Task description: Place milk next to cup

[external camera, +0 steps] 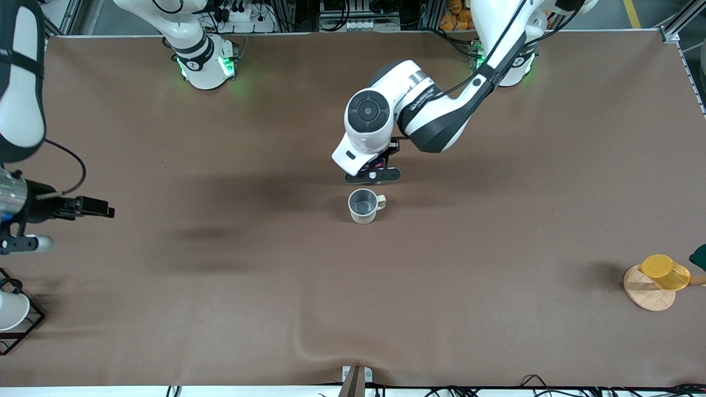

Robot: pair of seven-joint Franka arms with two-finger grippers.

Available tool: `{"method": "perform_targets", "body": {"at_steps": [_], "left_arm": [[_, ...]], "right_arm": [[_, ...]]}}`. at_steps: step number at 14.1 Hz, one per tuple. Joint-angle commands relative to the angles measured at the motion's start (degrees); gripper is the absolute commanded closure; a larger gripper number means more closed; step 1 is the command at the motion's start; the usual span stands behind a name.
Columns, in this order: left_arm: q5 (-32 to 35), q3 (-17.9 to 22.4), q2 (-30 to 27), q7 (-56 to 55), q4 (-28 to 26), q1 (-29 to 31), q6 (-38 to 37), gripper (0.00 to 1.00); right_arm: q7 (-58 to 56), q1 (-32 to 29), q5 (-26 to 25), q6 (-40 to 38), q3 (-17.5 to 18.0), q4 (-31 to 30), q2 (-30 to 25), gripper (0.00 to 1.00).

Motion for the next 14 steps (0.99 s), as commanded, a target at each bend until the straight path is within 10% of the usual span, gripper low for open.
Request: {"method": "perform_targets", "body": {"at_steps": [1,10,14], "left_arm": [[-0.3,1.1,1.9,-0.8,2.7,-1.0,-0.6,0.67],[-0.2,2.2,4.0,-0.3,3.0,-1.6,3.1,0.66],[0.0,2.3,5.1,-0.4,2.9,-2.0,4.4,0.5]], "right_arm": [[-0.8,-0.8,-1.4,-2.7,0.9,-2.2,-4.7,0.0],[4.4,-1.2,-3.1,1.9,1.2,-17.3,-18.3,0.0],[4.5,-1.0,-3.1,4.3,1.3,-21.0,-20.5,0.0]]}}
